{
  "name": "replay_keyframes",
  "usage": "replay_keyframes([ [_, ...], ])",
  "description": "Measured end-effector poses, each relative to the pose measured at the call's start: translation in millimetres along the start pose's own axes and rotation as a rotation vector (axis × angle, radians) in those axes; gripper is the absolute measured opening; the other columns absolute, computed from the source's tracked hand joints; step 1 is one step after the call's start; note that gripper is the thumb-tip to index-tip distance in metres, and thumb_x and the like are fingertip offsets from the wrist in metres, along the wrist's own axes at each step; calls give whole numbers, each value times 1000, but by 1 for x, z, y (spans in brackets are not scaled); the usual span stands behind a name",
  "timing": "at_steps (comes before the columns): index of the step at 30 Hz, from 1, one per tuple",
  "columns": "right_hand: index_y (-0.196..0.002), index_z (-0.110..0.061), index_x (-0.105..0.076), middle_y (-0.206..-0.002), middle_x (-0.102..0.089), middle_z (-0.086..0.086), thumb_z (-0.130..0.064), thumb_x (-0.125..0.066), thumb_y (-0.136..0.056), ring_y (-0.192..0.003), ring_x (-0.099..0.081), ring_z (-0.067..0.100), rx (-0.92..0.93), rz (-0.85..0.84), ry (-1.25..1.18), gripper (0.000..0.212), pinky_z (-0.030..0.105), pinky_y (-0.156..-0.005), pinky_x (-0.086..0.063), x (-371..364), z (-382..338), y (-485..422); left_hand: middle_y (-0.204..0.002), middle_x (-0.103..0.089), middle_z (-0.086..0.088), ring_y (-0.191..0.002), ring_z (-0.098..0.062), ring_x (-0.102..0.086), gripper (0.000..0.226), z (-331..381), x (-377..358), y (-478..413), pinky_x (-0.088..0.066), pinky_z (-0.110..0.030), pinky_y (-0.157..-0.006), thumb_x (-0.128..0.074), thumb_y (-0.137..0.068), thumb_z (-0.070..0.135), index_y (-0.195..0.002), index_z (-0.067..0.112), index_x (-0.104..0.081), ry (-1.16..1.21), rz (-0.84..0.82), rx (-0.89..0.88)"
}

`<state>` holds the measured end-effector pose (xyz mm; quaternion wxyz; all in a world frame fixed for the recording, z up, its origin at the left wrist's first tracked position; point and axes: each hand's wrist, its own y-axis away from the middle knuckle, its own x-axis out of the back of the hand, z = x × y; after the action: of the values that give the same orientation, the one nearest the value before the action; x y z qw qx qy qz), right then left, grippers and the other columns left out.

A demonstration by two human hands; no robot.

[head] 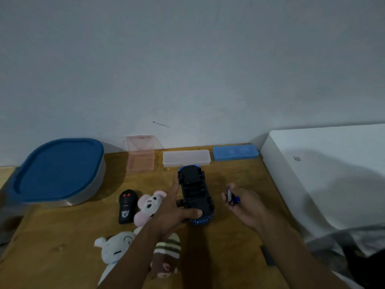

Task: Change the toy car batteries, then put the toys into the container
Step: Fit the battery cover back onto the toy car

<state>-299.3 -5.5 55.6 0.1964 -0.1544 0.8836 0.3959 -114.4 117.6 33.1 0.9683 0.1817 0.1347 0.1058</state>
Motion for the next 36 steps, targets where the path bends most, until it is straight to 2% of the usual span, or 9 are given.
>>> replay_keyframes([
  [2,-110,4,-56,-101,-53,16,-13,-55,-94,-83,-55,22,20,39,26,24,31,-71,-57,4,7,8,-123,-67,-11,-111,-32,-65,126,-5,-1,3,-48,-58,-96,-79,-67,-8,-143,59,-4,-7,-26,4],
  [5,-108,-1,-56,-83,-53,10,-21,-60,-92,-70,-52,17,53,107,141,26,27,-58,-51,8,17,15,-127,-65,-8,-113,-32,-63,128,-14,-1,7,-47,-58,-98,-81,-65,-7,-146,55,-4,-2,-67,-9],
  [13,-88,-10,-63,-73,-55,2,-26,-74,-80,-57,-44,8,88,174,200,21,20,-44,-35,5,20,23,-123,-67,-6,-112,-28,-65,122,-13,-7,15,-49,-53,-98,-76,-68,-12,-142,57,-8,-47,-72,-51],
  [18,-85,-13,-65,-69,-62,-3,-30,-80,-74,-58,-53,8,247,207,324,26,22,-49,-42,-9,-1,23,-122,-67,-6,-111,-28,-64,127,-5,-23,2,-52,-52,-93,-79,-65,-9,-144,56,-5,-70,-3,-55],
  [21,-87,-12,-72,-87,-73,5,-38,-83,-68,-82,-67,21,356,241,400,33,37,-76,-57,-16,-9,16,-126,-64,-2,-114,-25,-62,126,-2,-38,-9,-53,-50,-93,-81,-65,-6,-146,56,-5,-135,30,-94],
  [25,-73,-11,-69,-74,-69,6,-24,-80,-74,-67,-59,16,565,360,473,17,27,-57,-50,-21,-18,15,-131,-59,2,-117,-21,-58,130,-2,-58,-20,-54,-50,-91,-86,-60,7,-145,57,-1,-206,73,-93],
  [30,-60,-19,-60,-63,-61,-5,-21,-77,-77,-58,-56,9,735,353,731,24,16,-48,-38,-13,-20,9,-127,-61,-3,-109,-20,-62,126,1,-74,-25,-58,-46,-83,-81,-69,1,-147,52,4,-209,98,-103],
  [33,-68,-20,-61,-69,-62,-7,-24,-76,-78,-61,-56,5,766,320,797,19,11,-47,-38,-10,-23,7,-119,-63,4,-99,-7,-63,122,8,-80,-28,-60,-36,-78,-78,-73,-2,-149,48,4,-229,101,-117],
  [36,-79,-23,-64,-76,-63,-12,-25,-77,-77,-67,-60,3,795,302,808,13,13,-53,-43,-8,-23,2,-124,-61,2,-100,-6,-63,120,9,-82,-28,-60,-35,-78,-77,-75,-2,-149,45,5,-251,111,-127],
])
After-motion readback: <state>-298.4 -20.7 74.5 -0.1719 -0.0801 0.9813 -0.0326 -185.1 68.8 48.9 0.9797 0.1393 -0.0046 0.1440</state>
